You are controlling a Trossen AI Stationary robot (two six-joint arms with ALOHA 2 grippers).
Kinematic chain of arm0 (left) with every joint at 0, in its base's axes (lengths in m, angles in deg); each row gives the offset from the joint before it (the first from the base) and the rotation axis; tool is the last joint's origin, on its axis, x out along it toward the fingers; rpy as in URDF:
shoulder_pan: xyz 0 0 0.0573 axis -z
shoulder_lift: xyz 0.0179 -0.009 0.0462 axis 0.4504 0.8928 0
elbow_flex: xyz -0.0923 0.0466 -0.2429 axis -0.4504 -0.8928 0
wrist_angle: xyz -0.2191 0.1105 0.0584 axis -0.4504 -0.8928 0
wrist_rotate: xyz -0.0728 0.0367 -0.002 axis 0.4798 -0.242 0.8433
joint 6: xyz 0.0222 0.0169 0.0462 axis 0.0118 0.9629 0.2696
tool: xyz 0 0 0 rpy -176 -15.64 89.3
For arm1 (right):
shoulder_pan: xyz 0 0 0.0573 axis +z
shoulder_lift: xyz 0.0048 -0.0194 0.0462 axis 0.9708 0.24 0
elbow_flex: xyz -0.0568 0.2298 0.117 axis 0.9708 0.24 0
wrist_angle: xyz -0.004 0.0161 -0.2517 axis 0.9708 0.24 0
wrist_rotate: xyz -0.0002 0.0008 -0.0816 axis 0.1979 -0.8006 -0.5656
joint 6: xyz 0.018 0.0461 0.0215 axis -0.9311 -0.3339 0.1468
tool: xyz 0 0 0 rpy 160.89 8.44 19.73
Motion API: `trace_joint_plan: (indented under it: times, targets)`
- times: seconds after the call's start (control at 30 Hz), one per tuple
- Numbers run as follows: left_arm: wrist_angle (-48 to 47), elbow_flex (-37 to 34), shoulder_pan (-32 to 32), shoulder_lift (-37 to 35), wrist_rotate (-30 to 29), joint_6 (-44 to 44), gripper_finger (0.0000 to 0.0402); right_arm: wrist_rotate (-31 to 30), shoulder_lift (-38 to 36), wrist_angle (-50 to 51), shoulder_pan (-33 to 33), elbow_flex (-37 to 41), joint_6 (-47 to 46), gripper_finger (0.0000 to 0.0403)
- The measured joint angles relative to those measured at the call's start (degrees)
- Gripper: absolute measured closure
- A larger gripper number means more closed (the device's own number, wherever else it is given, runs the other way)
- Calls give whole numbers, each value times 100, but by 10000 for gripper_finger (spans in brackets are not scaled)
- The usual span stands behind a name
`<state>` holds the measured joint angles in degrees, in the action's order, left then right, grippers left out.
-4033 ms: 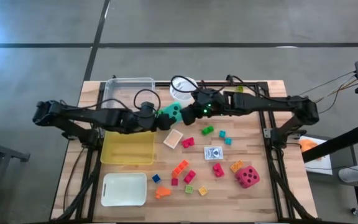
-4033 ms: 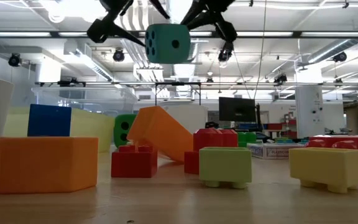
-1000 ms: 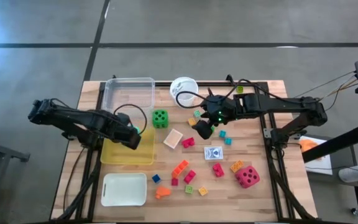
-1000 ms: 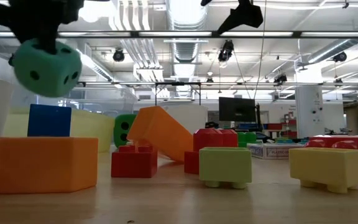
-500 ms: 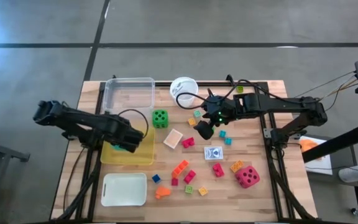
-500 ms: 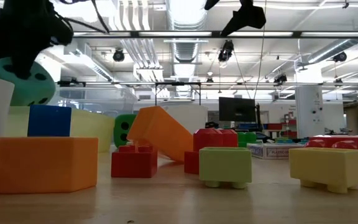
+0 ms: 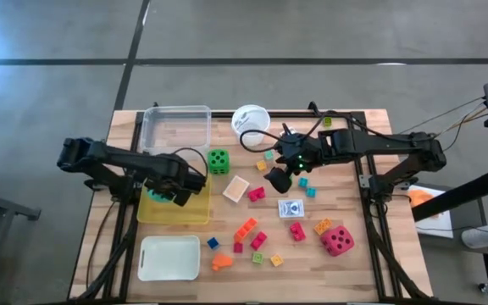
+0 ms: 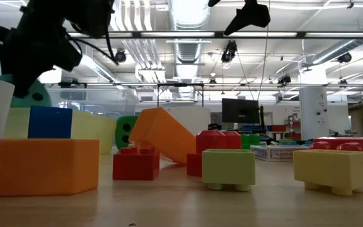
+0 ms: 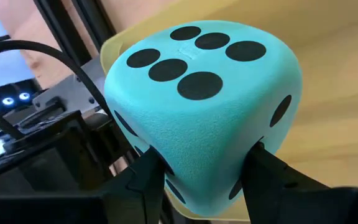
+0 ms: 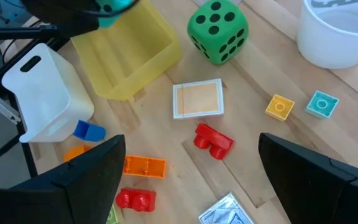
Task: Pick & Place Toys
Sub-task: Put the blue die into the yellow bin
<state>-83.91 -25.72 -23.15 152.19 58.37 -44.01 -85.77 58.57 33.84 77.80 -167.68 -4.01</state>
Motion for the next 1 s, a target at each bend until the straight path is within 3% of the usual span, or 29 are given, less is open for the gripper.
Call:
trace_joint_plan:
  times: [0.63, 1.0]
  targets:
    - [240, -253, -87, 906, -18, 202, 250, -7, -1, 2, 5, 0, 87, 41]
    - [322, -569, -354, 971, 44, 459, 250, -11, -1, 18, 5, 0, 129, 41]
